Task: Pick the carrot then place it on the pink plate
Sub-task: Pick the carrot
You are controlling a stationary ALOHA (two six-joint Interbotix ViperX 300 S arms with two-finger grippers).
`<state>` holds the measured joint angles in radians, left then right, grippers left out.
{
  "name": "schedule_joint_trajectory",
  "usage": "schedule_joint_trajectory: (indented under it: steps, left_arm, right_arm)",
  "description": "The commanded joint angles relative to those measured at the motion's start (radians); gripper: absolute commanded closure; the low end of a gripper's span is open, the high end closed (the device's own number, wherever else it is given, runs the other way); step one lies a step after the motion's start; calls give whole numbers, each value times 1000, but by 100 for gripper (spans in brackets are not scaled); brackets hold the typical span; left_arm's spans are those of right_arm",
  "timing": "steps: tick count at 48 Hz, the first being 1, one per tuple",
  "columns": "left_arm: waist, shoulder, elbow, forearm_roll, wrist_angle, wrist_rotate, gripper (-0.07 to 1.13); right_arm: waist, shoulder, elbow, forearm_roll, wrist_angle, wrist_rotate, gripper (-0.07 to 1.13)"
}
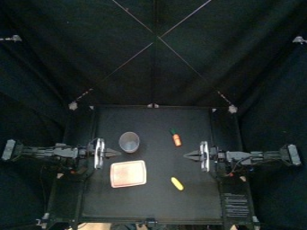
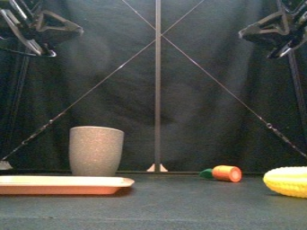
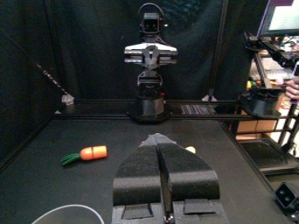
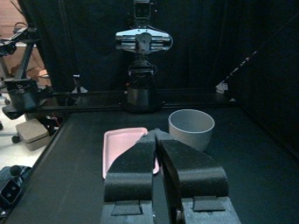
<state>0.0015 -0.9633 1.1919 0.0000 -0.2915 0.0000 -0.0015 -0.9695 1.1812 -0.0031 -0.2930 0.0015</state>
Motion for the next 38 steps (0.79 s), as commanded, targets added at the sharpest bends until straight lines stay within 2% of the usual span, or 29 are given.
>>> schedule_joint_trajectory:
  steps: [1,4,13,28,31,38]
  left_arm:
    - [11,-9,-15,0,-8,0,108]
    - [11,-12,-14,-2,-8,0,112]
    - [11,-12,-14,0,-11,0,109]
    - [11,-12,-14,2,-11,2,108]
    - [11,-12,-14,2,-11,2,108]
    - [11,-14,-14,2,-11,2,108]
  right_arm:
    - [-20,35,5,12,0,8,106]
    - [-51,58,14,37,0,20,105]
    - [-173,173,25,150,21,104,102]
    - [-299,364,-34,164,101,210,97]
    - [-318,391,-43,166,103,213,93]
    - [-370,448,-57,169,103,213,73]
